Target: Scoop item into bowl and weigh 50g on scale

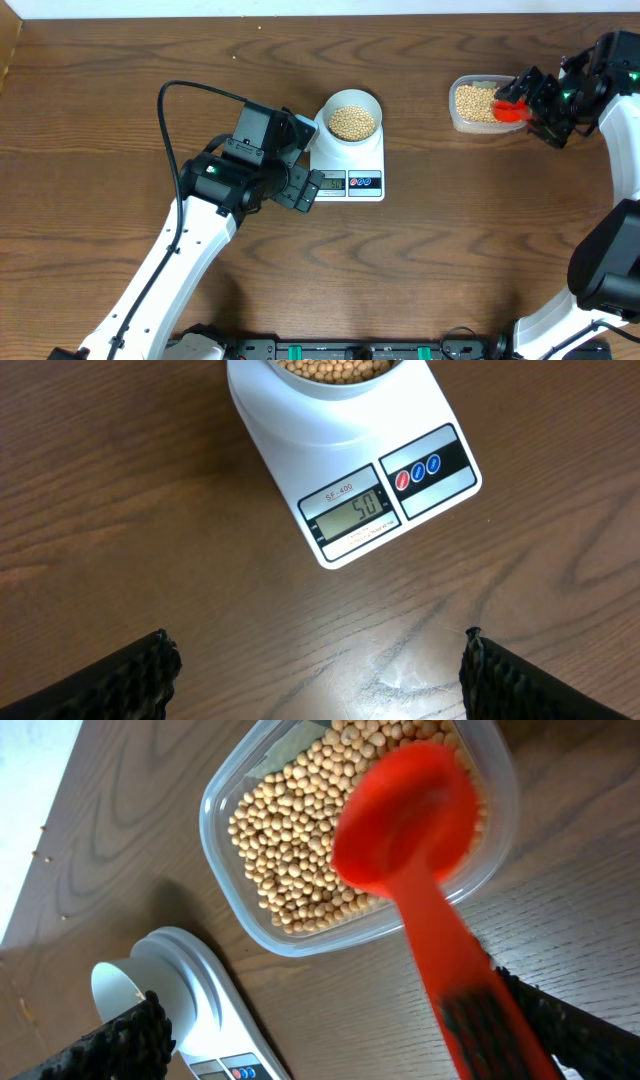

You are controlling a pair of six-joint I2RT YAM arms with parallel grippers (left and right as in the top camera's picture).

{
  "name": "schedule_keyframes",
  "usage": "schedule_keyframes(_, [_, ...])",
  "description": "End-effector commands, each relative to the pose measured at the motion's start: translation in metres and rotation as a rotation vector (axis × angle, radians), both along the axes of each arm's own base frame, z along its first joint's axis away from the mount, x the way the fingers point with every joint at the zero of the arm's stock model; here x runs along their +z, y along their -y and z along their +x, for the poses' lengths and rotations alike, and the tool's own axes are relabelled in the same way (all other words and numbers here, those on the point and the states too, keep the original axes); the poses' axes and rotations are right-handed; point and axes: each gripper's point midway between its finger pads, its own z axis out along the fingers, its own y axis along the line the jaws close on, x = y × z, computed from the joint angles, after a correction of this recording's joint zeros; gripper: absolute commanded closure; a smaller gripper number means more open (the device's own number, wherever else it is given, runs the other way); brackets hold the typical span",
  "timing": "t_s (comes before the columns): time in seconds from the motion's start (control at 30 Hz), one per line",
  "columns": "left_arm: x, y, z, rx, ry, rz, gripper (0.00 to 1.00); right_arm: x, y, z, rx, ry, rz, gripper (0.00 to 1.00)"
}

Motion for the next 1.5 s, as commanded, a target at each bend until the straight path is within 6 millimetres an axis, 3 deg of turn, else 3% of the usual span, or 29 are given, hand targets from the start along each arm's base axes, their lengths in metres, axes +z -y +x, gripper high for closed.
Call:
schedule_keyframes(0.0, [-0.003, -0.003, 0.000, 0.006, -0.007, 0.013, 0.08, 0.000, 0.003, -0.002, -0.009, -0.002, -0.019, 0.01])
schedule_keyframes(0.53, [-0.003, -0.003, 0.000, 0.006, -0.007, 0.013, 0.08, -0.003, 0.001, -0.012, -0.009, -0.048, 0.003, 0.01])
schedule_keyframes(1.0, [-0.003, -0.003, 0.000, 0.006, -0.006, 0.013, 0.08, 0.015, -0.004, -0.015, 0.008, -0.007, 0.059, 0.01])
schedule_keyframes(1.23, [-0.003, -0.003, 0.000, 0.006, -0.006, 0.013, 0.08, 0.029, 0.006, -0.019, -0.016, 0.019, -0.015, 0.01])
schedule_keyframes(1.47, [-0.003, -0.003, 0.000, 0.006, -0.007, 0.013, 0.08, 0.023, 0.007, -0.028, -0.024, -0.031, -0.027, 0.01])
